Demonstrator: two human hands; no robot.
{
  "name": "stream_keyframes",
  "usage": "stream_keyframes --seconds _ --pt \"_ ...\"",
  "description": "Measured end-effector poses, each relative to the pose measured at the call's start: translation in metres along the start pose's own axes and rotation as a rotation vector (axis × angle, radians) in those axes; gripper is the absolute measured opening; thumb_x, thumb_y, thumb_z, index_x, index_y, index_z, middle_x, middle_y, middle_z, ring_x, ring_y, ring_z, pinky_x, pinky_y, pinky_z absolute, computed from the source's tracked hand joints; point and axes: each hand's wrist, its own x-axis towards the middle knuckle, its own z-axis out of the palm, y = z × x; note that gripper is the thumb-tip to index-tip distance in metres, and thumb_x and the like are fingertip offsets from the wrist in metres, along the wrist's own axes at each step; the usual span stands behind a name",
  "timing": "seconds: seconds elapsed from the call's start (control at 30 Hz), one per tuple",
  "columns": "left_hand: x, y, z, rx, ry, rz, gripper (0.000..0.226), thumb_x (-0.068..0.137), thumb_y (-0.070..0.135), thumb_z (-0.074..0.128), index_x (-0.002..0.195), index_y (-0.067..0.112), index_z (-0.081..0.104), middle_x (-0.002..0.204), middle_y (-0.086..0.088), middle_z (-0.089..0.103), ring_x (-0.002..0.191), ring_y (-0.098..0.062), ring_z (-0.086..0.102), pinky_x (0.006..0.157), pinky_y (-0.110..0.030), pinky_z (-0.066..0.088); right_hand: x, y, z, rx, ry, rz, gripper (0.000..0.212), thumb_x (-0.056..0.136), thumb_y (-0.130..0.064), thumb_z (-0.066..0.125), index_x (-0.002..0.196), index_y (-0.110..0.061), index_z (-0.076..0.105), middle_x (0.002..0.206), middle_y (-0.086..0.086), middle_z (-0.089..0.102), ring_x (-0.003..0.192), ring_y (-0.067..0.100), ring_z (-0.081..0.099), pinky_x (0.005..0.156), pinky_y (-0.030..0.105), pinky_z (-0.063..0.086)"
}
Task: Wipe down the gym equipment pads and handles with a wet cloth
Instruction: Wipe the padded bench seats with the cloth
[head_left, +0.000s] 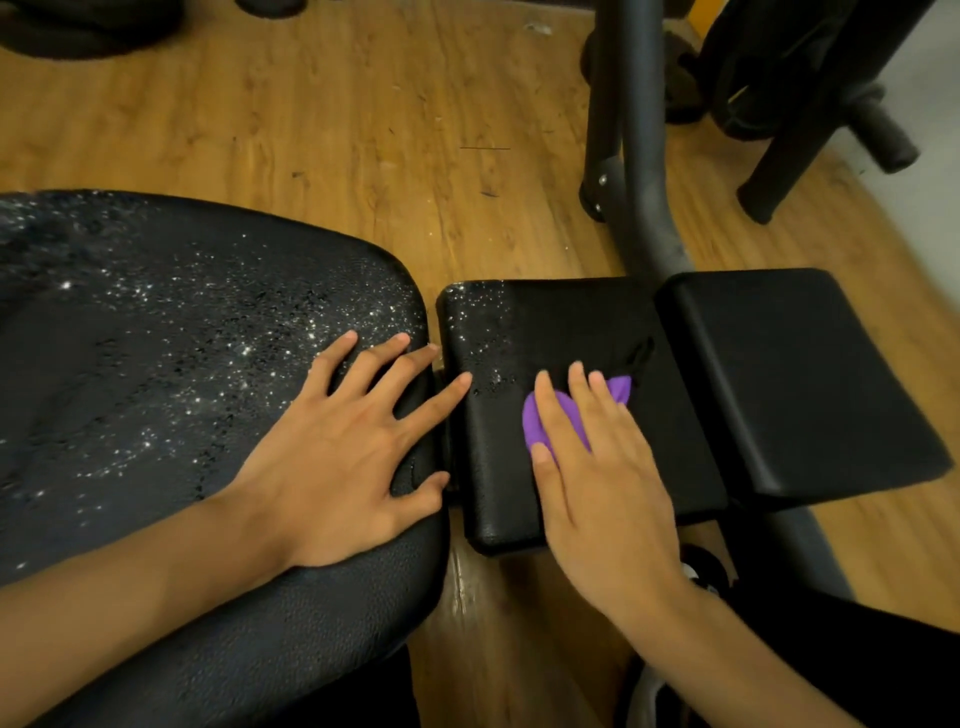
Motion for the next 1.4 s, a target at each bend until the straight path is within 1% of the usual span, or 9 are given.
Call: stream_keyframes --seconds 0.17,0.27,0.4,0.57,0.73,0.83,0.9,1.1,1.4 --pt "0.002 -0.001 0.002 0.003 0.008 -0.001 0.081 0.095 0.071 0.031 0.165 0.031 0.026 0.164 -0.01 0.036 0.155 -0.033 0.027 0.123 -0.062 0.022 0.12 0.014 0.002 0.037 0.032 -0.012 0.056 0.11 -0.039 0.015 0.164 -0.021 0.016 0.169 0.012 0.017 0.158 0.025 0.007 0.128 0.038 0.007" --pt "0.001 0.0 0.002 0.012 0.014 -0.003 0.081 0.095 0.071 0.031 0.164 0.03 0.027 0.164 -0.01 0.035 0.155 -0.033 0.028 0.123 -0.062 0.022 0.171 0.016 0.003 0.045 -0.002 0.011 0.052 0.111 -0.034 0.02 0.161 -0.02 0.027 0.167 0.012 0.025 0.157 0.023 0.012 0.127 0.037 0.005" --pt "0.0 0.001 0.001 0.013 0.002 -0.008 0.08 0.095 0.07 0.031 0.164 0.03 0.027 0.164 -0.011 0.036 0.155 -0.033 0.028 0.124 -0.061 0.021 0.103 0.011 0.005 0.063 0.081 0.021 0.054 0.111 -0.034 0.022 0.162 -0.017 0.025 0.168 0.014 0.021 0.157 0.025 0.016 0.128 0.037 0.011" --pt "0.0 0.001 0.001 0.008 0.008 -0.008 0.081 0.095 0.071 0.031 0.164 0.031 0.026 0.164 -0.01 0.036 0.155 -0.032 0.027 0.124 -0.061 0.021 -0.007 -0.005 0.001 -0.028 -0.001 0.036 0.059 0.108 -0.038 0.014 0.162 -0.016 0.022 0.167 0.012 0.024 0.155 0.025 0.021 0.126 0.041 0.017" --pt "0.002 0.0 0.003 -0.009 0.017 -0.005 0.081 0.094 0.072 0.031 0.165 0.033 0.024 0.168 -0.009 0.029 0.157 -0.031 0.023 0.126 -0.06 0.017 0.09 0.003 0.003 0.012 0.022 -0.03 0.057 0.11 -0.038 0.016 0.164 -0.022 0.012 0.17 0.012 0.012 0.158 0.024 0.005 0.129 0.04 0.005" --pt "0.001 0.0 0.002 -0.003 0.012 -0.015 0.08 0.094 0.071 0.031 0.164 0.033 0.026 0.167 -0.009 0.03 0.156 -0.032 0.025 0.125 -0.06 0.018 0.153 0.007 0.002 0.028 -0.004 0.008 0.055 0.111 -0.037 0.019 0.163 -0.023 0.017 0.17 0.011 0.016 0.158 0.022 0.006 0.129 0.039 0.001" --pt "0.001 0.001 0.001 0.005 0.012 -0.014 0.079 0.095 0.07 0.031 0.164 0.032 0.026 0.167 -0.009 0.031 0.156 -0.032 0.025 0.125 -0.059 0.019 0.151 0.007 0.003 0.048 0.011 0.016 0.054 0.111 -0.036 0.02 0.163 -0.023 0.02 0.17 0.011 0.017 0.158 0.022 0.007 0.129 0.038 0.001" --pt "-0.001 0.002 0.002 0.014 0.006 -0.011 0.08 0.095 0.07 0.031 0.165 0.032 0.024 0.168 -0.011 0.03 0.156 -0.032 0.026 0.125 -0.06 0.02 0.008 0.002 0.0 0.003 0.021 0.026 0.058 0.109 -0.04 0.011 0.164 -0.021 0.014 0.169 0.009 0.017 0.158 0.023 0.011 0.128 0.043 0.013" --pt "0.001 0.002 0.001 -0.001 0.006 -0.017 0.08 0.094 0.07 0.032 0.165 0.032 0.025 0.167 -0.01 0.03 0.156 -0.032 0.024 0.125 -0.059 0.019 0.162 0.018 0.002 0.037 -0.037 0.016 0.056 0.11 -0.039 0.01 0.164 -0.026 0.009 0.172 0.006 0.005 0.158 0.018 -0.003 0.128 0.039 -0.005"
